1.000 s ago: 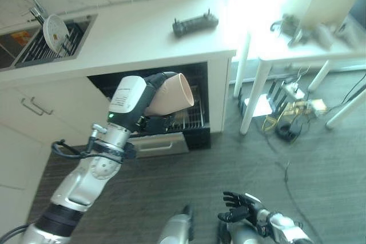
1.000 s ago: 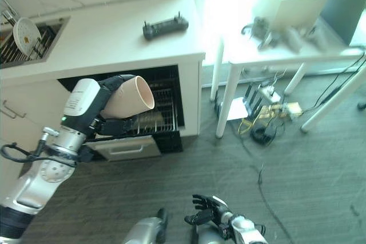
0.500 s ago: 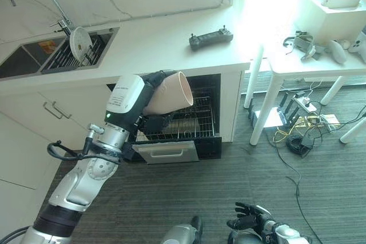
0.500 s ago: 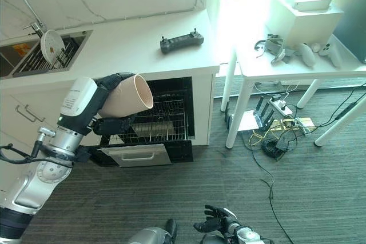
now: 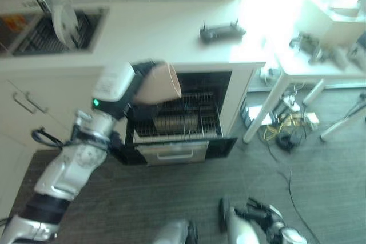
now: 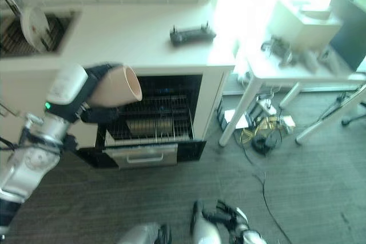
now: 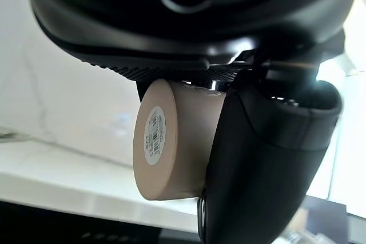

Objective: Place the dishes in the dishwasher.

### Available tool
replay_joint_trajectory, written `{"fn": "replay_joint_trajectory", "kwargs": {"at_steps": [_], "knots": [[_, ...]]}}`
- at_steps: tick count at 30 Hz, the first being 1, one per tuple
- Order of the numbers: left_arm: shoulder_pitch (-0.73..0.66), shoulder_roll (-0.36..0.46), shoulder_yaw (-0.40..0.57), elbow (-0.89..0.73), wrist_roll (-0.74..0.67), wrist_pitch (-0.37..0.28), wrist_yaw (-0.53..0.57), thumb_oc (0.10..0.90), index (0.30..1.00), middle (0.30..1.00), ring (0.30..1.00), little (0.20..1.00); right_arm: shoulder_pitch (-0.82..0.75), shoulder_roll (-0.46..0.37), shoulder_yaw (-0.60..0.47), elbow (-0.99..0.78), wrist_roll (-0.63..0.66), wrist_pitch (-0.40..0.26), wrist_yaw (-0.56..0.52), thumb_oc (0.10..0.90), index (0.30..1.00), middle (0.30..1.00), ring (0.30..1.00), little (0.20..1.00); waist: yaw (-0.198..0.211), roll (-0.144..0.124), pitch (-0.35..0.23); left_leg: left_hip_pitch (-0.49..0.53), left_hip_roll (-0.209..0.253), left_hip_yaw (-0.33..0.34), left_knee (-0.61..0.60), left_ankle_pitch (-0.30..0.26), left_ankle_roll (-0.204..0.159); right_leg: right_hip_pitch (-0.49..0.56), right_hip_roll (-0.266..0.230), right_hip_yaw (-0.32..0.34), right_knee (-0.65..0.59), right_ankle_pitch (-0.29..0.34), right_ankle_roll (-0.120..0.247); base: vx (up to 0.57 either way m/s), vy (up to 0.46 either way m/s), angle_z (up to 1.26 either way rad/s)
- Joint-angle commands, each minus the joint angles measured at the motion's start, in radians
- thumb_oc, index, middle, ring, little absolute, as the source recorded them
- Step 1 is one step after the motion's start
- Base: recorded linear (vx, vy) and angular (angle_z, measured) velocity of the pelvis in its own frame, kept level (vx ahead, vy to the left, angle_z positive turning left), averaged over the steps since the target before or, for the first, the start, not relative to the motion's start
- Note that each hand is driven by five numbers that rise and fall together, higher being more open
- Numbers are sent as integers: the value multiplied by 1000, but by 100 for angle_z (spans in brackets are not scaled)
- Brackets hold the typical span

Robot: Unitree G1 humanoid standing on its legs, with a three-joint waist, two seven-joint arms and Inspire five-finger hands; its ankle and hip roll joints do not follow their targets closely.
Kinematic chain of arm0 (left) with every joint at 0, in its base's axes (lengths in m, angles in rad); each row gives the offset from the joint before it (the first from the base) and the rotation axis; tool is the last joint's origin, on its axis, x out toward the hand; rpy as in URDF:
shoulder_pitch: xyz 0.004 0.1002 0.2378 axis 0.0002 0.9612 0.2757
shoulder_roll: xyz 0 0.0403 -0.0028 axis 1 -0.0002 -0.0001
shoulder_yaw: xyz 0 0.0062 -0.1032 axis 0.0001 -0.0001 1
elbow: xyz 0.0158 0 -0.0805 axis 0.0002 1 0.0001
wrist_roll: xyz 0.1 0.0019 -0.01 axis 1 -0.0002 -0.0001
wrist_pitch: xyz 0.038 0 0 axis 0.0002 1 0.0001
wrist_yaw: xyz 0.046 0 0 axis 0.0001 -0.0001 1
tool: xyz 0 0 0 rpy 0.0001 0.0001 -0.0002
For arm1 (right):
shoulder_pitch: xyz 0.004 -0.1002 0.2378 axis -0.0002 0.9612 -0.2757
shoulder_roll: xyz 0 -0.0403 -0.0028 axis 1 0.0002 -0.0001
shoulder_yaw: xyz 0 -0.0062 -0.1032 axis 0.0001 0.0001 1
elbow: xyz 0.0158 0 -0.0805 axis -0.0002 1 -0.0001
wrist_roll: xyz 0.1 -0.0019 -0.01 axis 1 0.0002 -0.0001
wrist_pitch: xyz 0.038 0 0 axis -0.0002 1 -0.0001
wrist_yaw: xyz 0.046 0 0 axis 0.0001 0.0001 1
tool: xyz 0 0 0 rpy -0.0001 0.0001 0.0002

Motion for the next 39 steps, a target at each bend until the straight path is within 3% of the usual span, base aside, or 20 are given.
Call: {"fn": "replay_joint_trajectory", "kwargs": {"at_steps": [1,5,6,7,8,11,13,19,24,27,30,31,33,36,39], "knots": [[-96,6,82,-135,-61,-21,86,400,300,300,300,300,9,-43,42,4,18,-5,9,800,900,900,900,900,-5,38,-69,107,58,-22,-174,-1,-60,99,61,-29,-50,-6,1,212,-314,14],[-89,-5,79,-149,-42,-11,98,400,300,300,300,300,25,-67,40,9,20,-10,-22,800,900,900,900,900,-14,29,-77,149,84,-5,-174,32,-84,177,86,-15,-50,-83,-54,242,-265,33],[-90,-7,81,-154,-46,-11,97,400,300,300,300,300,25,-77,36,13,19,-14,-28,800,900,900,900,900,-10,21,-69,155,78,0,-174,54,-89,197,82,-8,-50,-90,-62,256,-240,2],[-94,-7,83,-158,-53,-15,93,400,300,300,300,300,25,-103,21,29,25,-24,-36,800,900,900,900,900,4,8,-45,140,81,-2,-164,122,-105,235,78,2,-50,-102,-84,179,-170,-7],[-94,-7,83,-158,-53,-15,93,400,300,300,300,300,25,-103,21,29,25,-24,-36,800,900,900,900,900,4,8,-45,140,81,-2,-164,122,-105,235,78,2,-50,-102,-84,176,-69,-10],[-95,-16,91,-158,-57,-25,95,400,300,300,300,300,15,-134,-16,70,24,-39,-30,800,900,900,900,900,0,44,-32,61,143,-58,-174,157,-160,250,96,-24,-50,-119,-96,93,137,14],[-120,-47,77,-151,-39,-29,91,400,300,300,300,300,12,-144,-31,73,43,-37,-37,800,900,900,900,900,-11,55,-34,0,198,-41,-174,180,-195,262,61,-70,-50,-145,-96,70,263,8],[-117,-78,65,-150,0,-57,67,400,300,300,300,300,38,-99,-50,46,134,-18,-100,800,900,900,900,900,-21,65,-65,11,178,-54,-174,129,-194,256,15,-88,-50,-130,-64,70,205,10],[-106,-59,54,-149,-26,-47,80,400,300,300,300,300,66,-71,-96,32,184,-34,-175,800,900,900,900,900,-26,56,-87,22,175,-17,-174,97,-176,238,2,-76,-50,-129,-41,36,66,-8],[-84,-48,54,-150,-44,-33,104,400,300,300,300,300,99,-81,-163,-50,246,-120,-241,800,900,900,900,900,-39,38,-97,30,186,26,-174,77,-165,214,3,-54,-50,-123,-27,-16,-17,-39],[-64,-53,62,-140,-189,-67,96,400,300,300,300,300,131,-88,-209,-208,284,-184,-309,800,900,900,900,900,-54,25,-103,34,192,45,-174,71,-159,203,7,-36,-50,-120,-25,-12,-32,-39],[-53,-91,72,-131,-357,-99,68,400,300,300,300,300,150,-90,-251,-293,298,-269,-351,800,900,900,900,900,-66,15,-104,42,193,54,-174,65,-153,203,10,-25,-50,-120,-23,10,-48,-35],[-32,-225,62,-100,-539,-151,34,400,300,300,300,300,172,-82,-320,-444,292,-360,-402,800,900,900,900,900,-88,2,-107,61,193,69,-174,50,-144,205,18,-4,-50,-123,-20,4,-42,-21],[-20,-318,44,-74,-585,-180,32,400,300,300,300,300,172,-83,-349,-569,277,-386,-430,800,900,900,900,900,-104,-8,-109,68,194,82,-174,50,-138,199,23,11,-50,-116,-22,-5,-15,-33],[-2,-461,16,-12,-615,-221,164,400,300,300,300,300,162,-83,-340,-855,216,-430,-418,800,900,900,900,900,-135,-21,-110,87,194,98,-174,40,-128,194,32,44,-50,-112,-21,-4,10,-46]]}}
